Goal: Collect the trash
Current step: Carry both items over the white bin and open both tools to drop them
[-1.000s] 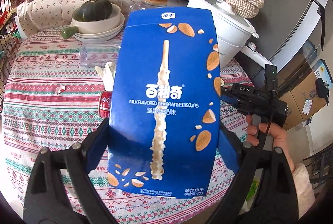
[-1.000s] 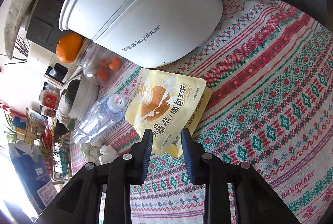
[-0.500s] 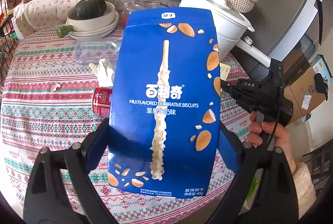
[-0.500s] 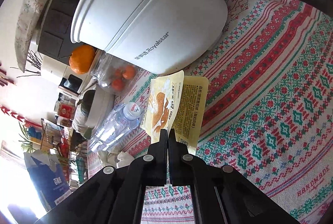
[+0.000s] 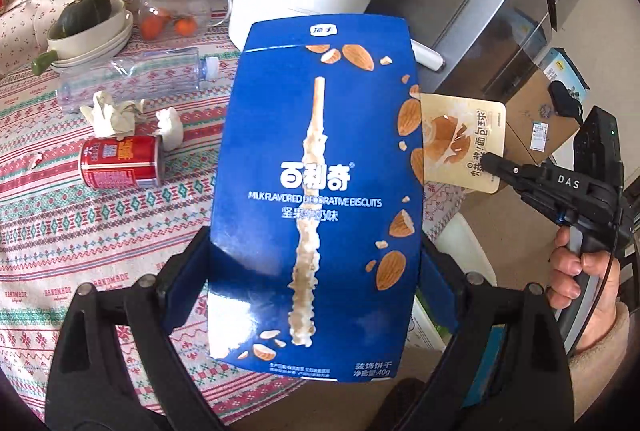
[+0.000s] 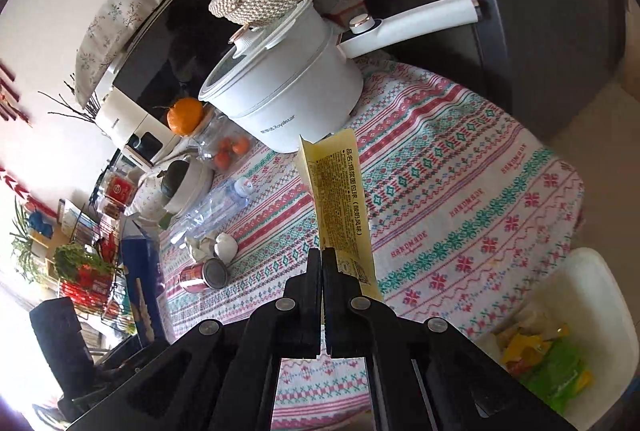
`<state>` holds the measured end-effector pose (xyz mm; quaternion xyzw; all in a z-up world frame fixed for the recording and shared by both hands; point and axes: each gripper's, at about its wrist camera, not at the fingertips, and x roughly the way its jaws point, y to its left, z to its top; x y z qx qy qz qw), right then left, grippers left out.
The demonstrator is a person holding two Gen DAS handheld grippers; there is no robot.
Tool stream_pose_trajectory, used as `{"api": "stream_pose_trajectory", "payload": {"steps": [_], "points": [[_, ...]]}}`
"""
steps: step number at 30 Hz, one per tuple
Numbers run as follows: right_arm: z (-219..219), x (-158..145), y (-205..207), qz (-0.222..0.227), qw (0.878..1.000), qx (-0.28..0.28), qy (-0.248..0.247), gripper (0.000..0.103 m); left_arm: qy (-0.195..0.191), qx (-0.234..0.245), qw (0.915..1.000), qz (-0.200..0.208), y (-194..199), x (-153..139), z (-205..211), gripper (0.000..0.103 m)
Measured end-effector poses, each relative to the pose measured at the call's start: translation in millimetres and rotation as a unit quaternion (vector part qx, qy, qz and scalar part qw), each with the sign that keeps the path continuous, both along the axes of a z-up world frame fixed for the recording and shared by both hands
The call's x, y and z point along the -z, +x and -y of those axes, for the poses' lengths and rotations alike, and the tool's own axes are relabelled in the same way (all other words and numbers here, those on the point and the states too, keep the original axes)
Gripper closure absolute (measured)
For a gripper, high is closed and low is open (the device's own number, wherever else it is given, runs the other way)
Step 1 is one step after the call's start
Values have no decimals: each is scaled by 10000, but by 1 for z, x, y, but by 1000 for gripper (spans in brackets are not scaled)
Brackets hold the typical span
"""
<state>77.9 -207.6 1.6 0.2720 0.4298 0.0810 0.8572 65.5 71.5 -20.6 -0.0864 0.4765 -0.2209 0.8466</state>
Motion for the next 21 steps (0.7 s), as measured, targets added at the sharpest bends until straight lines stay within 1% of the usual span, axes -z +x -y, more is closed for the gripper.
{"api": "stream_pose_trajectory", "payload": {"steps": [4,8,10,12,14,15,18,21], "points": [[40,-18,-58,16,9990,377,-238,102,-62,426,9990,-77,-15,1,36,10],[77,-26,-107,-165,9949,781,-615,102,-114,903,9958,-66,-31,-2,80,10],[91,-26,-129,-265,9917,947,-827,102,-81,1142,9934,-76,-40,-1,104,10],[106,-19,-147,-373,9897,1098,-838,102,-37,1373,9905,-108,-48,4,128,10],[120,-4,-161,-535,9873,1266,-802,102,19,1571,9875,-134,-55,10,152,10],[126,5,-165,-690,9858,1327,-762,102,50,1660,9860,-145,-58,14,163,10],[139,29,-172,-1125,9808,1412,-735,102,100,1865,9823,-164,-64,24,191,10],[150,39,-178,-1284,9782,1464,-726,102,196,1999,9794,-222,-67,39,212,10]]}}
